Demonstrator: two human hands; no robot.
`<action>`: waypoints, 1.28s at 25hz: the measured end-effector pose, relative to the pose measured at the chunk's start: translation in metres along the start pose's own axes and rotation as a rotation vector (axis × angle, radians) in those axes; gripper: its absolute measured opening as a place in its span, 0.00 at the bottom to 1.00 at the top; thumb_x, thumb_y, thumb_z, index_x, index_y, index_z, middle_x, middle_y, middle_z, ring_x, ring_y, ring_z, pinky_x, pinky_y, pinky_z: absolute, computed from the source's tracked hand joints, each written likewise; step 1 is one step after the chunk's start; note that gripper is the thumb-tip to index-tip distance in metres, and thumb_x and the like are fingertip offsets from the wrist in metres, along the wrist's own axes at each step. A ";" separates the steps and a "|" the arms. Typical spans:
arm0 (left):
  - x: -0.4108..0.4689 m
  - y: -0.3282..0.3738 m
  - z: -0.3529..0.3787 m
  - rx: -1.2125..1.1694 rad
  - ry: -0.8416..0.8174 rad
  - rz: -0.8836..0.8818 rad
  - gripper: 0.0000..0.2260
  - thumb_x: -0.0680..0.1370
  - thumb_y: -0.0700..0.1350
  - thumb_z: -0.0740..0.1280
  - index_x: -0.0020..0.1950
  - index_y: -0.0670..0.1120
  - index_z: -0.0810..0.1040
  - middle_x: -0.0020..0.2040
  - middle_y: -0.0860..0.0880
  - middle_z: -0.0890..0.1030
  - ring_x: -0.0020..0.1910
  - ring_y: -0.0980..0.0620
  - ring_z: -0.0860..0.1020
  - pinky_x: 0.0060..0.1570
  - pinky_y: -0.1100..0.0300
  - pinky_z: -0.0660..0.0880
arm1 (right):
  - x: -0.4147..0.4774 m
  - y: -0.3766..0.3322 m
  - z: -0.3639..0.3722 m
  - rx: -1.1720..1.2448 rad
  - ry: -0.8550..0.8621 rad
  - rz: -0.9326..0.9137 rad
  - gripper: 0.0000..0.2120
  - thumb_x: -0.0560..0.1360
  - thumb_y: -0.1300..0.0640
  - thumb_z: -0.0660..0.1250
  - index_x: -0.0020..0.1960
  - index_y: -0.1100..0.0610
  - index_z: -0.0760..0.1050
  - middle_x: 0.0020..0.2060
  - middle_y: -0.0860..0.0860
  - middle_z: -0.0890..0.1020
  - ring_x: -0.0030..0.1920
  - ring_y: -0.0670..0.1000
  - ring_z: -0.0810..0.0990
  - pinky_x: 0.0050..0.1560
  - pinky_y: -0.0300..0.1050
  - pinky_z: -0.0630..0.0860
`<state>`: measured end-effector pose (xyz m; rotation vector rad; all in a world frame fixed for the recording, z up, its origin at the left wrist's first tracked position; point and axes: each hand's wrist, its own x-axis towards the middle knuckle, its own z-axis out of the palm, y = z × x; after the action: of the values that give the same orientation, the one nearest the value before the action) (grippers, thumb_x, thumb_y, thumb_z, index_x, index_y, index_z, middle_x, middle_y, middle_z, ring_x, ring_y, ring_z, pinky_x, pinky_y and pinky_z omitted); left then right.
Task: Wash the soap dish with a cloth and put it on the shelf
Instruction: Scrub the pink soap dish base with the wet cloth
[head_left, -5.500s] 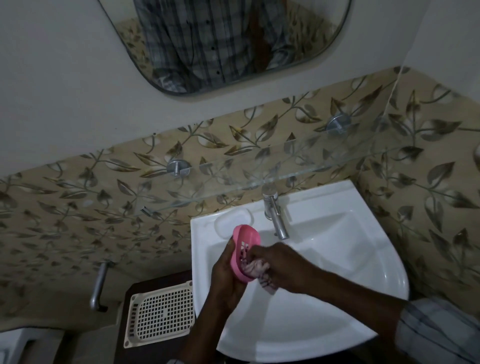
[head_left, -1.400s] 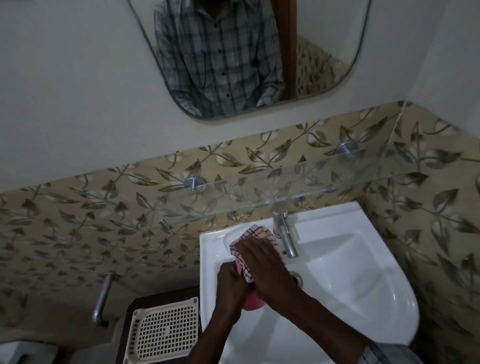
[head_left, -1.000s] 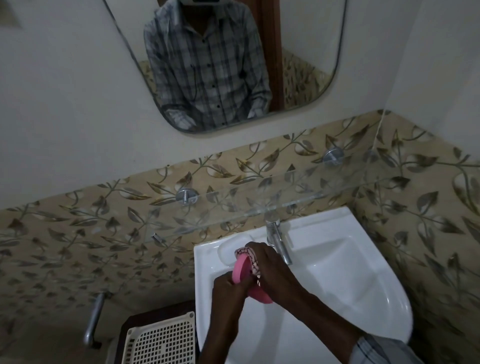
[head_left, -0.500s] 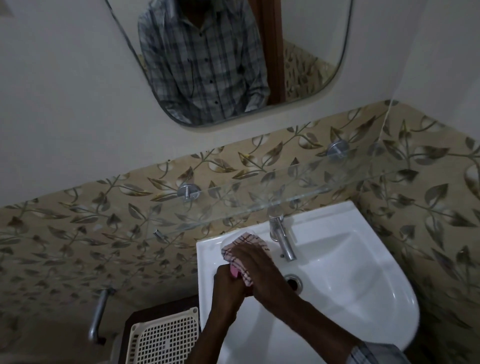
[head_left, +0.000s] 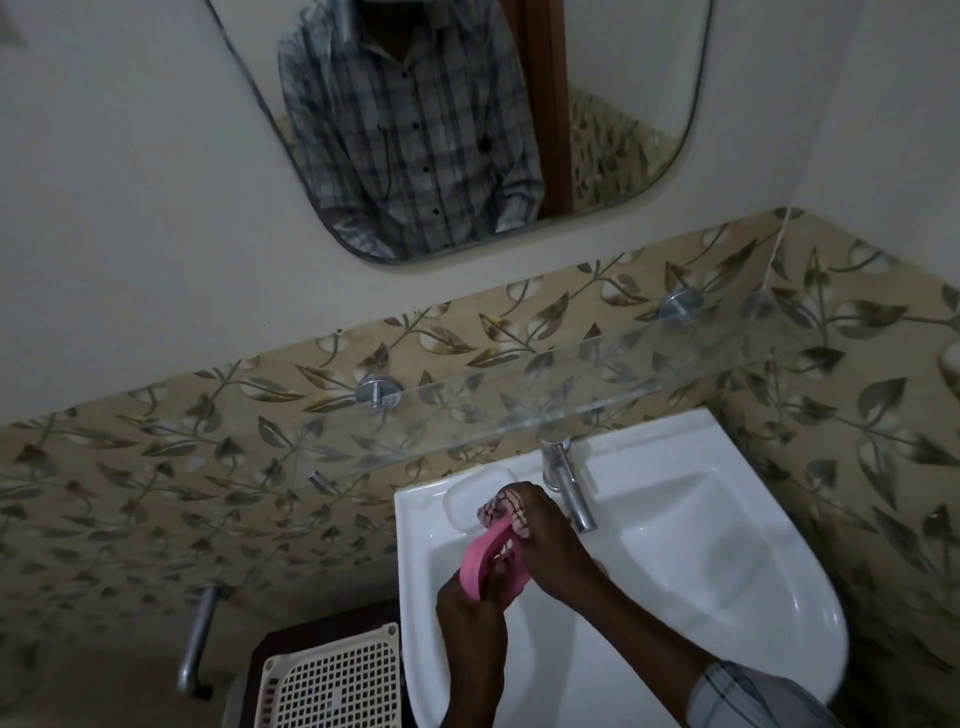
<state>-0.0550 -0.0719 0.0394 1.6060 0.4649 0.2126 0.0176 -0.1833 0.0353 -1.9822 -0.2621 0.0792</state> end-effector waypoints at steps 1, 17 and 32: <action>-0.003 0.000 0.003 -0.005 0.050 -0.014 0.07 0.76 0.40 0.72 0.48 0.53 0.85 0.42 0.50 0.87 0.42 0.52 0.85 0.39 0.63 0.81 | 0.000 -0.004 0.003 0.151 -0.028 0.107 0.14 0.75 0.63 0.61 0.58 0.52 0.76 0.52 0.50 0.83 0.49 0.47 0.82 0.47 0.40 0.79; 0.042 0.032 0.005 0.572 -0.192 0.121 0.08 0.73 0.34 0.68 0.35 0.43 0.79 0.31 0.49 0.80 0.32 0.51 0.78 0.29 0.68 0.69 | -0.004 -0.011 0.007 -0.313 0.142 -0.282 0.18 0.80 0.46 0.61 0.63 0.56 0.77 0.62 0.51 0.79 0.65 0.51 0.74 0.70 0.44 0.67; 0.035 0.041 0.001 0.264 -0.171 0.068 0.09 0.77 0.40 0.67 0.39 0.40 0.84 0.34 0.40 0.85 0.37 0.38 0.85 0.39 0.40 0.82 | -0.008 -0.018 0.004 -0.499 0.084 -0.324 0.27 0.63 0.50 0.79 0.59 0.59 0.79 0.52 0.53 0.83 0.53 0.53 0.83 0.57 0.49 0.80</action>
<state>-0.0169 -0.0591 0.0744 1.8824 0.3158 0.0652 0.0060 -0.1745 0.0496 -2.3991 -0.5890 -0.3040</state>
